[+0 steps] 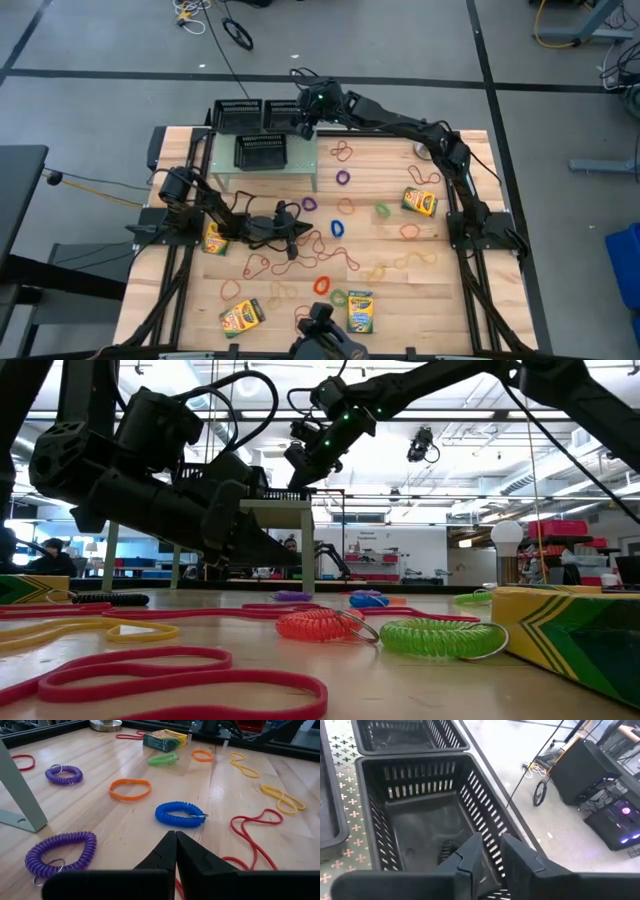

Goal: Pick & Place Office Desk Supplies
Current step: Put the black spring keychain into the top right black bin on the shelf, then put the red rubber band into the top left black bin on the shelf

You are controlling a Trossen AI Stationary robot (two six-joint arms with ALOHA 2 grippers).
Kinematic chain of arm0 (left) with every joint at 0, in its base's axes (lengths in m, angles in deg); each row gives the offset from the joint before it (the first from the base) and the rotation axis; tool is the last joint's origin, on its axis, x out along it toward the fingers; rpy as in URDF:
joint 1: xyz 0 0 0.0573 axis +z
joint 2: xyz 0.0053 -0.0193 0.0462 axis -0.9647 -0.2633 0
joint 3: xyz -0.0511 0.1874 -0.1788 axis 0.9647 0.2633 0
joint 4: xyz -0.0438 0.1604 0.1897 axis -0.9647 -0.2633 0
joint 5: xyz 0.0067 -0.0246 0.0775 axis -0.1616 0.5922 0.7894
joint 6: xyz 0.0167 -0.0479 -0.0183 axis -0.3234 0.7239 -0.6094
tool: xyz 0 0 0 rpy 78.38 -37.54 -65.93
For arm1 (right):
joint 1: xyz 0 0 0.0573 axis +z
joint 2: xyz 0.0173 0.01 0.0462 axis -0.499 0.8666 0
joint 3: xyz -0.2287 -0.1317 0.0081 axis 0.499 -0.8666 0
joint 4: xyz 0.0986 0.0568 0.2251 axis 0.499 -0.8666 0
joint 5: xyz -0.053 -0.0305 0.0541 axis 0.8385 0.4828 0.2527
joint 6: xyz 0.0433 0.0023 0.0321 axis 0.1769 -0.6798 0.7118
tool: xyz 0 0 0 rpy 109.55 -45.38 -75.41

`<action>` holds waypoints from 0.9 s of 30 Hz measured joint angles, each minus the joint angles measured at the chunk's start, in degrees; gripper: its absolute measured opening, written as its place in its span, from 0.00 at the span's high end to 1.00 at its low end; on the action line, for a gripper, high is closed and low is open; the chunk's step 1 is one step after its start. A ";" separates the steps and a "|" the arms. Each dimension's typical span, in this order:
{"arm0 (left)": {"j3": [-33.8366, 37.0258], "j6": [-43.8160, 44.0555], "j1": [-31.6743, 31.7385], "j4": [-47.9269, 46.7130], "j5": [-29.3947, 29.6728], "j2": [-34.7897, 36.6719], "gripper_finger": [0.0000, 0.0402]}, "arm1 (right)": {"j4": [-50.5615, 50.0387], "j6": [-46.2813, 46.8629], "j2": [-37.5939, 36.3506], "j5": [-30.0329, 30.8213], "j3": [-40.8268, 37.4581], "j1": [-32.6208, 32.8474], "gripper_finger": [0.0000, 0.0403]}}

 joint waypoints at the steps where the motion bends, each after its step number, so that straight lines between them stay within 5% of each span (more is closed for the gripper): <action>1: 0.00 0.01 0.00 -0.01 0.00 0.00 0.97 | -0.17 0.09 0.00 0.00 0.00 0.00 0.79; 6: 0.00 -0.02 0.00 -0.02 0.00 0.00 0.97 | -0.53 -0.06 0.00 0.54 0.00 0.08 0.74; 11: 0.00 0.64 0.00 -0.04 -1.14 0.00 0.97 | -4.97 -4.24 -5.22 7.98 -0.17 2.03 0.74; 18: 0.00 1.77 0.02 -0.39 -3.50 0.00 0.97 | -16.84 -4.85 -14.34 7.77 -1.92 5.88 0.95; 27: -0.03 -0.69 0.02 -0.04 -3.48 -0.02 0.97 | 2.48 -0.50 -30.42 5.94 -29.88 10.26 0.99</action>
